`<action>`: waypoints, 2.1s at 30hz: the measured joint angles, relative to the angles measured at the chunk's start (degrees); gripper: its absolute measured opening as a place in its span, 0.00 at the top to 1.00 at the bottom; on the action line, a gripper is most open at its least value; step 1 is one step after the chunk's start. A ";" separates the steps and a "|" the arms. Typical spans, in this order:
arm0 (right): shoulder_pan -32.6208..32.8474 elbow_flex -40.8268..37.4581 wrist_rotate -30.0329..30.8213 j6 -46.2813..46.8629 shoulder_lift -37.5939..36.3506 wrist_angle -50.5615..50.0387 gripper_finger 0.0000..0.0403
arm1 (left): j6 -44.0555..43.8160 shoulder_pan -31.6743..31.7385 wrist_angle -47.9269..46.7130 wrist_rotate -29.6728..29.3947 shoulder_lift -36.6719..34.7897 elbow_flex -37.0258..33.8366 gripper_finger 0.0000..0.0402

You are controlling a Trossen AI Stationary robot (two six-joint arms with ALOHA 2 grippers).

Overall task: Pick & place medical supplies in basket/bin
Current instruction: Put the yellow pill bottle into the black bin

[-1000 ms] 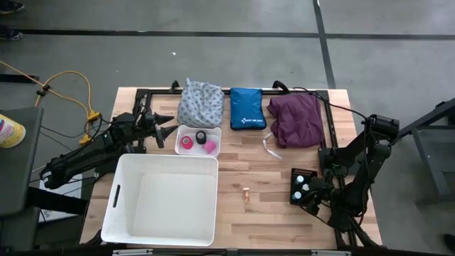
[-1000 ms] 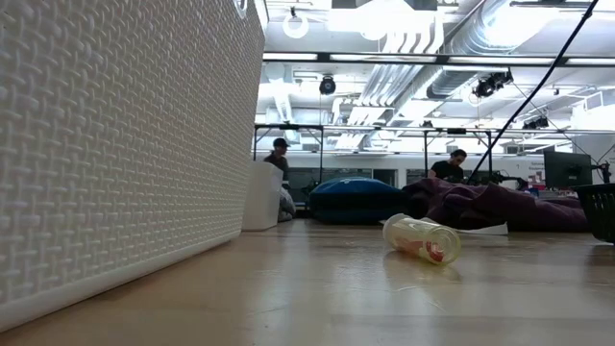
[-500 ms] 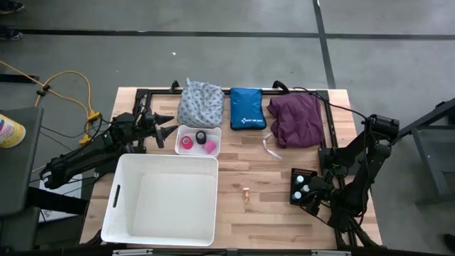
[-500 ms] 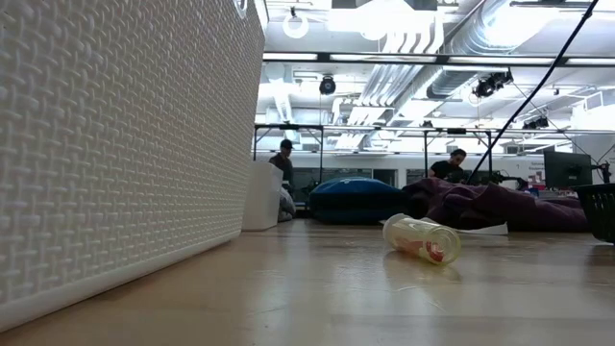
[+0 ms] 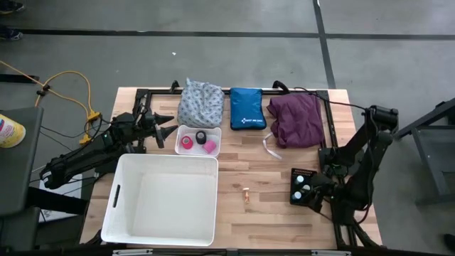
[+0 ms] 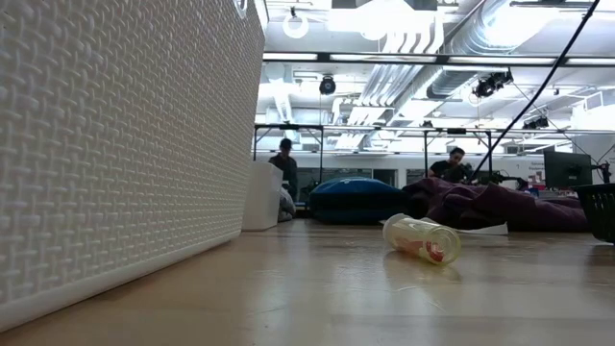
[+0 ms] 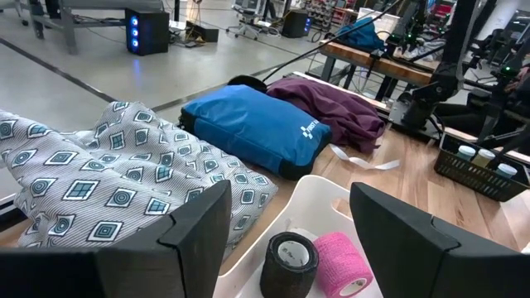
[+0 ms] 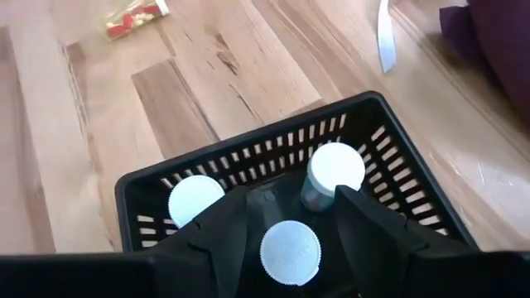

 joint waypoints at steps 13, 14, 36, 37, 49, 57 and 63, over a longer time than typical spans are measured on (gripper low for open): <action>-0.70 0.00 5.65 -7.42 -0.55 2.56 0.58 | 0.00 0.01 0.01 0.00 0.00 0.00 0.40; -1.47 0.00 6.02 -9.51 -0.55 3.84 0.58 | 0.00 0.00 -0.01 0.00 0.00 0.00 0.40; -33.49 0.07 -10.95 -70.60 0.44 51.23 0.59 | -0.01 -0.01 0.00 0.00 -0.02 0.00 0.40; -35.09 0.07 -12.11 -70.56 0.59 52.21 0.59 | 0.00 -0.01 -0.01 0.00 -0.02 0.00 0.40; -43.75 0.07 -15.24 -73.85 1.00 56.49 0.59 | 0.00 0.00 0.00 0.00 -0.02 0.00 0.40; -44.85 0.07 -16.30 -73.31 1.00 55.19 0.59 | 0.00 -0.01 0.00 0.00 -0.01 0.00 0.40; -44.81 0.04 -16.44 -73.37 1.00 56.14 0.59 | 0.00 0.01 0.00 0.00 -0.02 0.00 0.40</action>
